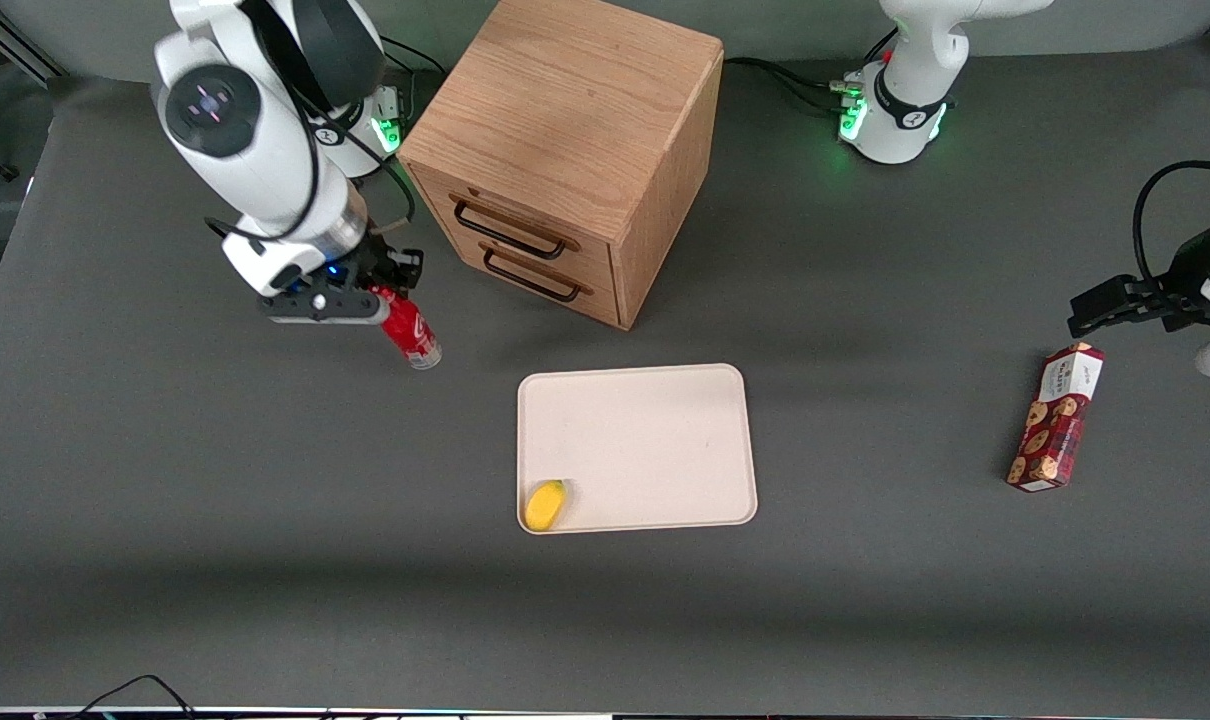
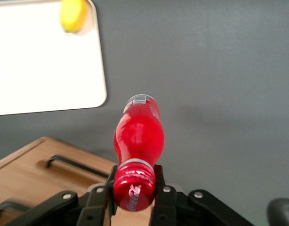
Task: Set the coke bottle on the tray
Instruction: 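Lift the red bottle and carry it toward the white tray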
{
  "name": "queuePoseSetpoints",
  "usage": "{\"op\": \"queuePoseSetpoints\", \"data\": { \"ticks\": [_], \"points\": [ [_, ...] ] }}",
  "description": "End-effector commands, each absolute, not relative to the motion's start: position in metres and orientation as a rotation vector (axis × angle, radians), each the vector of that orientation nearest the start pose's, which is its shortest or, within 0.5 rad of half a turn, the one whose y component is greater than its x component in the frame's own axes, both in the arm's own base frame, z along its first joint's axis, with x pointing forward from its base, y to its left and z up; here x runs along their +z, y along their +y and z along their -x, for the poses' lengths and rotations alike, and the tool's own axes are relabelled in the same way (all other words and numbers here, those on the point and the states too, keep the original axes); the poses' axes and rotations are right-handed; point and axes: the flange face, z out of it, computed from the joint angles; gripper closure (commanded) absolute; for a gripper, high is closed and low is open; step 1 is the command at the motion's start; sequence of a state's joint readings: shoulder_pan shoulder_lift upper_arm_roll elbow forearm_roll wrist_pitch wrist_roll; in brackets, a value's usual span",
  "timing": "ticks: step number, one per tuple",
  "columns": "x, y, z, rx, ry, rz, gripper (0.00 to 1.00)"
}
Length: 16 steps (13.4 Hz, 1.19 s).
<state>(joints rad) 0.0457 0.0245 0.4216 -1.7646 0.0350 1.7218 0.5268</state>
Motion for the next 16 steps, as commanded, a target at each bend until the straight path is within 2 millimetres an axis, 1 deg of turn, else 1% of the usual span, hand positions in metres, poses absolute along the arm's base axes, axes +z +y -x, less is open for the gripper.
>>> {"op": "queuePoseSetpoints", "data": {
  "ticks": [1, 2, 3, 4, 5, 7, 9, 10, 11, 12, 14, 16],
  "points": [
    [0.579, 0.262, -0.502, 0.105, 0.180, 3.055, 1.00],
    [0.587, 0.265, -0.503, 0.093, 0.217, 3.034, 1.00],
    [0.585, 0.277, -0.501, 0.104, 0.248, 3.025, 1.00],
    [0.575, 0.286, -0.505, 0.116, 0.293, 3.013, 1.00],
    [0.568, 0.303, -0.505, 0.117, 0.292, 3.004, 1.00],
    [0.544, 0.330, -0.507, 0.139, 0.305, 3.008, 1.00],
    [0.526, 0.360, -0.523, 0.123, 0.320, 3.033, 1.00],
    [0.510, 0.371, -0.533, 0.133, 0.336, 3.045, 1.00],
    [0.494, 0.376, -0.545, 0.138, 0.338, 3.061, 1.00],
    [0.481, 0.384, -0.552, 0.148, 0.323, 3.068, 1.00],
    [0.450, 0.388, -0.568, 0.173, 0.304, 3.088, 1.00],
    [0.418, 0.395, -0.578, 0.189, 0.290, 3.093, 1.00]
  ]
}}
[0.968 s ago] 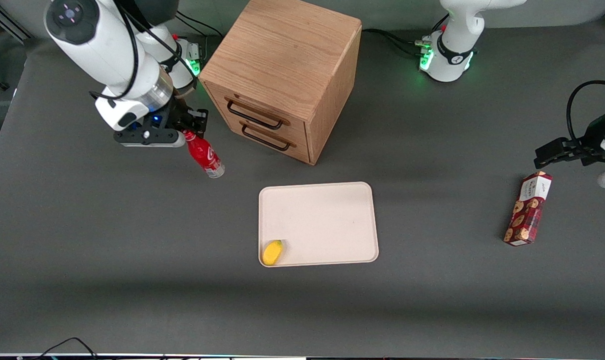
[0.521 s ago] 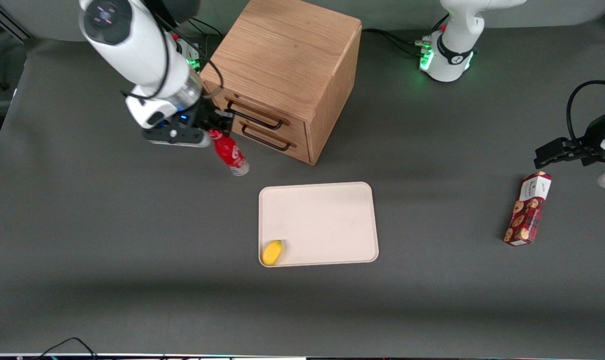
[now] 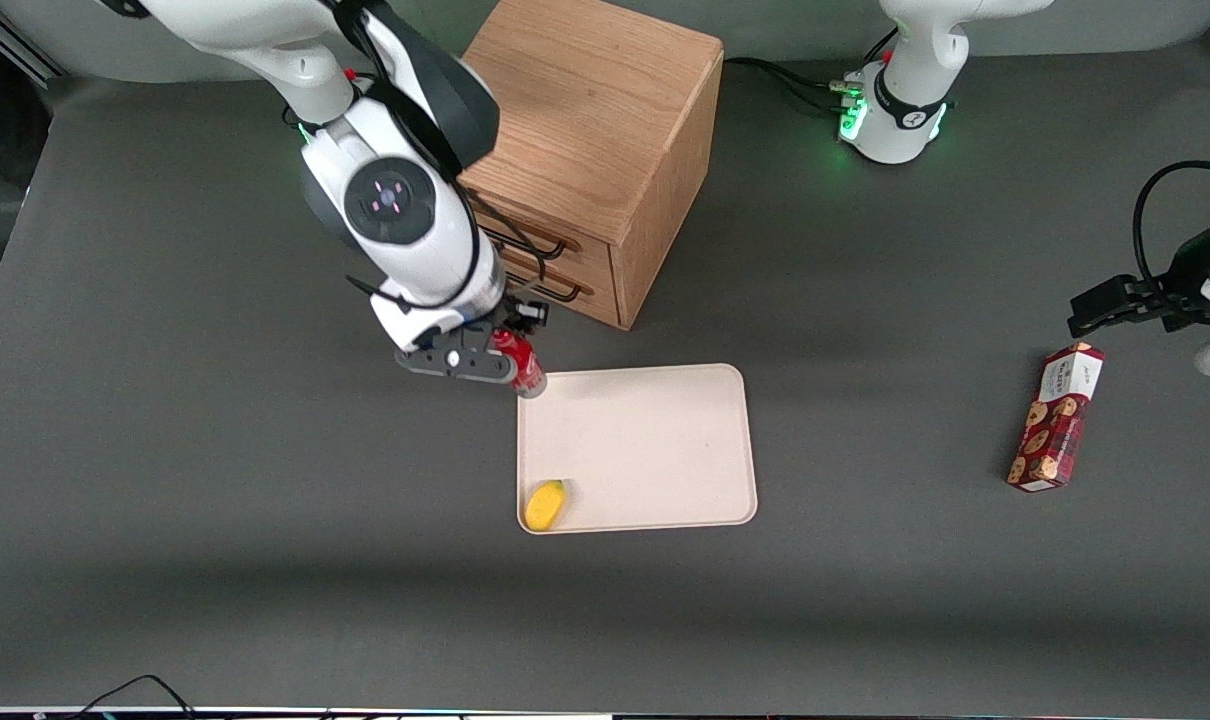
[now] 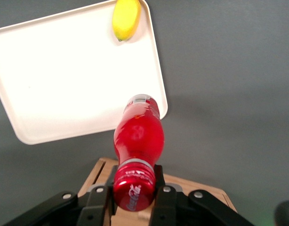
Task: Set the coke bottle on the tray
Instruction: 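Lower the bottle onto the tray's edge and open the right gripper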
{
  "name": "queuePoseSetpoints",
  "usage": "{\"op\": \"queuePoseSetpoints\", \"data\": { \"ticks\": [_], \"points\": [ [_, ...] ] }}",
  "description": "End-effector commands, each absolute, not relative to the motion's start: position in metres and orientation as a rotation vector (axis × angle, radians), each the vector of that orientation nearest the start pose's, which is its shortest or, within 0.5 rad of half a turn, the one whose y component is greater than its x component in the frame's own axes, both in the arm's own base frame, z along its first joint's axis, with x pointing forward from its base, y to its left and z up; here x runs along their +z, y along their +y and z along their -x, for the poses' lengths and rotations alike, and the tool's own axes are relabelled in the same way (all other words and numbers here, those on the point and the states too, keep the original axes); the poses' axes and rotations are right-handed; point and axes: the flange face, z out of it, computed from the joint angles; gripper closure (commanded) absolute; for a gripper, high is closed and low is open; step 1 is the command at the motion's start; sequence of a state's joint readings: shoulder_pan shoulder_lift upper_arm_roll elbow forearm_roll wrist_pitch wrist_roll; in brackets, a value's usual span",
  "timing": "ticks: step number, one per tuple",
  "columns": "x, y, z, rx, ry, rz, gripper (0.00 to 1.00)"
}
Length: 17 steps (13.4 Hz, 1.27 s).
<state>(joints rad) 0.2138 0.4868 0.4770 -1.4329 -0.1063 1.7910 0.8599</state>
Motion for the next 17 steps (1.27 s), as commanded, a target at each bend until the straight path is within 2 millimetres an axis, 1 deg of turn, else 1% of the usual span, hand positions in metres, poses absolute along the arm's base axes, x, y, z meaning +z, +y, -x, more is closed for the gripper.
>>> {"op": "queuePoseSetpoints", "data": {
  "ticks": [1, 2, 3, 4, 6, 7, 10, 11, 12, 13, 14, 15, 16, 17],
  "points": [
    [0.404, 0.396, -0.580, 0.205, 0.275, 3.097, 1.00],
    [0.391, 0.395, -0.583, 0.213, 0.238, 3.112, 1.00],
    [0.377, 0.390, -0.591, 0.207, 0.245, 3.110, 1.00],
    [0.374, 0.388, -0.598, 0.173, 0.243, 3.097, 1.00],
    [0.355, 0.389, -0.598, 0.206, 0.231, 3.098, 1.00],
    [0.343, 0.394, -0.596, 0.228, 0.220, 3.103, 1.00],
    [0.334, 0.396, -0.596, 0.223, 0.219, 3.100, 1.00],
    [0.326, 0.397, -0.595, 0.235, 0.222, 3.101, 1.00],
    [0.325, 0.397, -0.595, 0.222, 0.210, 3.104, 0.87],
    [0.324, 0.395, -0.597, 0.206, 0.200, 3.119, 0.47],
    [0.323, 0.395, -0.596, 0.190, 0.189, 3.134, 0.29],
    [0.327, 0.395, -0.596, 0.178, 0.186, 3.137, 0.00],
    [0.331, 0.394, -0.592, 0.171, 0.173, 3.145, 0.00],
    [0.346, 0.394, -0.586, 0.140, 0.143, 3.151, 0.00]
  ]
}}
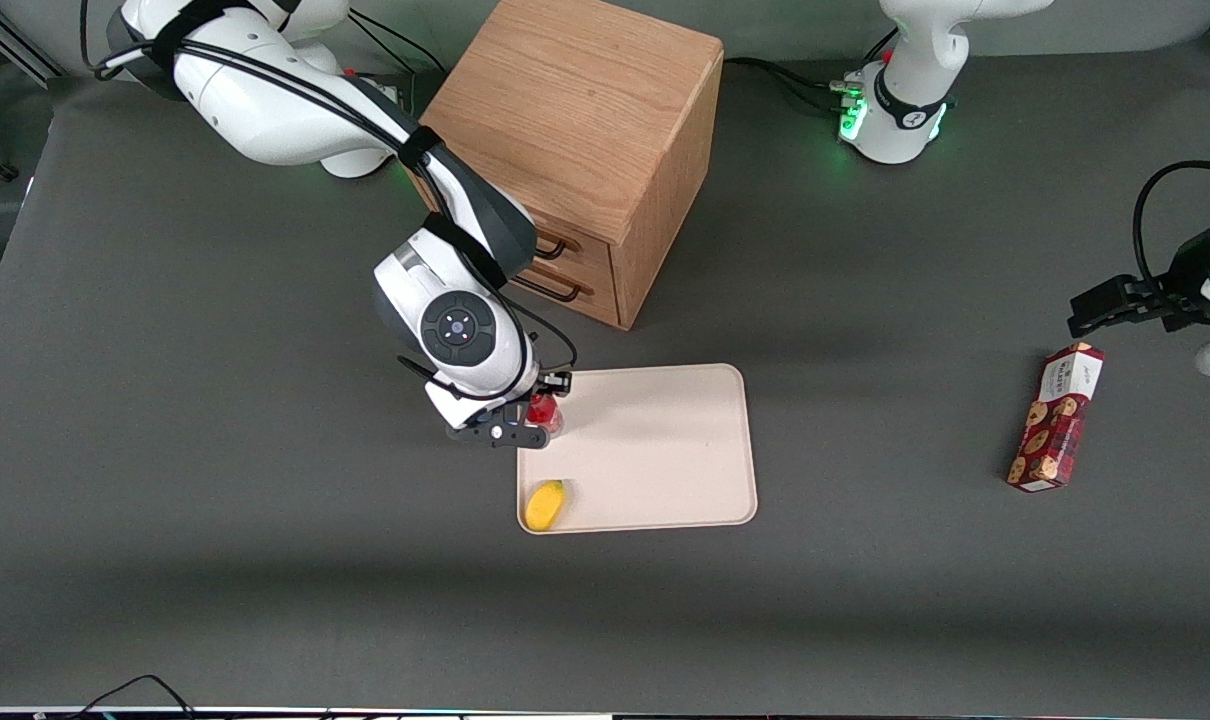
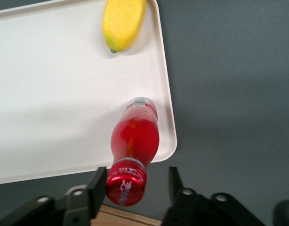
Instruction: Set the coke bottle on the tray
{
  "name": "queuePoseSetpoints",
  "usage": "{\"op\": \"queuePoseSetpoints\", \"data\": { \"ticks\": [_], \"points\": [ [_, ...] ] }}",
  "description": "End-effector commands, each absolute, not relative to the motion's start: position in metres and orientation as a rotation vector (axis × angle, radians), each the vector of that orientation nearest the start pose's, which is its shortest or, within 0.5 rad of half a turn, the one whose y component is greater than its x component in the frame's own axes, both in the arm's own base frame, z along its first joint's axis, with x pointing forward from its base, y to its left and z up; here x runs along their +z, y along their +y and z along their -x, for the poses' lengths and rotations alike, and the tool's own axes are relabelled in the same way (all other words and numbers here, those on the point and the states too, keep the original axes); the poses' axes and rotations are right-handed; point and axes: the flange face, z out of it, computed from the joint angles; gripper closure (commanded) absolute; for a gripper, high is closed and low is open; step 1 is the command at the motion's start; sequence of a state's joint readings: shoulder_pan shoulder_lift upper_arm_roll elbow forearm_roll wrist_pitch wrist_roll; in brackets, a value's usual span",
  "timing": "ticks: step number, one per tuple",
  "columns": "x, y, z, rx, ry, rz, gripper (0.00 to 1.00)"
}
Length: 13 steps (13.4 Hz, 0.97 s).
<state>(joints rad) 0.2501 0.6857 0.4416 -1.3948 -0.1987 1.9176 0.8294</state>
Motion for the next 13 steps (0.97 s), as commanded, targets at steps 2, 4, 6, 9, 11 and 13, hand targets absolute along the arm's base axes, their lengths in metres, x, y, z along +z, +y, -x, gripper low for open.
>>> {"op": "queuePoseSetpoints", "data": {
  "ticks": [2, 4, 6, 9, 11, 13],
  "points": [
    [0.391, 0.379, -0.581, 0.040, -0.023, 3.154, 0.00],
    [0.455, 0.354, -0.583, -0.084, 0.032, 3.124, 0.00],
    [0.498, 0.308, -0.579, -0.100, 0.074, 3.080, 0.00],
    [0.533, 0.222, -0.562, -0.130, -0.049, 3.119, 0.00],
    [0.550, 0.166, -0.559, -0.156, -0.039, 3.137, 0.00],
    [0.568, 0.105, -0.556, -0.147, -0.059, 3.152, 0.00]
  ]
}}
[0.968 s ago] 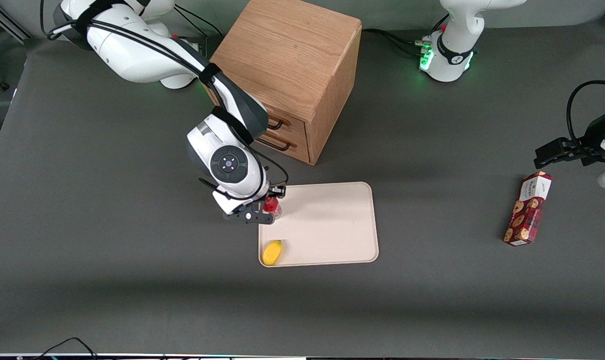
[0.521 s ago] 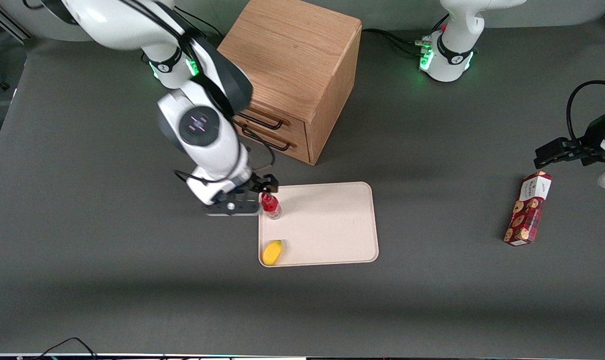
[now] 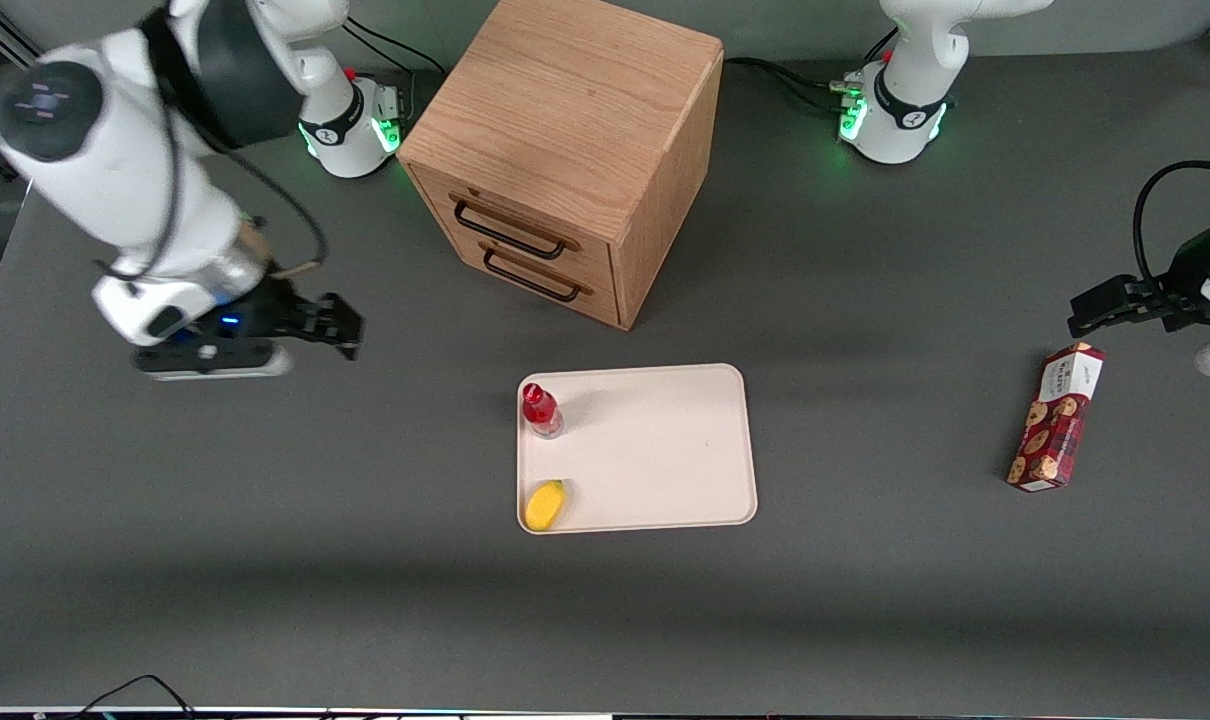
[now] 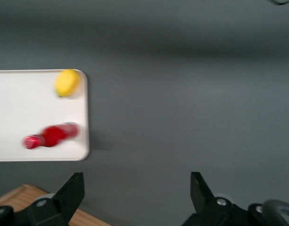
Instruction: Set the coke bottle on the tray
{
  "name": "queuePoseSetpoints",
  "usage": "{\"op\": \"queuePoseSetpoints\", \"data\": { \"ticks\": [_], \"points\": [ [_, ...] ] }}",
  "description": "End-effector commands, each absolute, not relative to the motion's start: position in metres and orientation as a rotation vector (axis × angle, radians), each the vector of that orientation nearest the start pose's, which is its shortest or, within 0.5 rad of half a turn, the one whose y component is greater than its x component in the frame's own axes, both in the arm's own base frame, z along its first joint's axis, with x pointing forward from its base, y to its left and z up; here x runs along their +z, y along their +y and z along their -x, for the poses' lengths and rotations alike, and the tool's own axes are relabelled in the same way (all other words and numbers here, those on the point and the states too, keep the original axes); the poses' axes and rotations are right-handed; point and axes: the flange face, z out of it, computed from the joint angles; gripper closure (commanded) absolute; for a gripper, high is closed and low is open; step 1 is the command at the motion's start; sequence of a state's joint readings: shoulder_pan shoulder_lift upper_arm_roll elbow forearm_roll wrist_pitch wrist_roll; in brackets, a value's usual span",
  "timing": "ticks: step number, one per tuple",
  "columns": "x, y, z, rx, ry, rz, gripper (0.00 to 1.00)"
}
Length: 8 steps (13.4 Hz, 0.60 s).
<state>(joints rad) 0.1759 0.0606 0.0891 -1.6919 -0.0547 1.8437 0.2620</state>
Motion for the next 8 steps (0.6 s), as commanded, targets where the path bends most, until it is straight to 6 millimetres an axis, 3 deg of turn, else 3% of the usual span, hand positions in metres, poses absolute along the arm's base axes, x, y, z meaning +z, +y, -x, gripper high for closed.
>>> {"op": "queuePoseSetpoints", "data": {
  "ticks": [1, 3, 4, 5, 8],
  "points": [
    [0.577, 0.078, -0.553, -0.148, -0.041, 3.148, 0.00],
    [0.591, 0.023, -0.545, -0.149, -0.056, 3.114, 0.00],
    [0.596, 0.005, -0.541, -0.142, -0.043, 3.102, 0.00],
    [0.598, -0.004, -0.539, -0.143, -0.022, 3.099, 0.00],
    [0.600, -0.009, -0.538, -0.145, -0.012, 3.098, 0.00]
  ]
}}
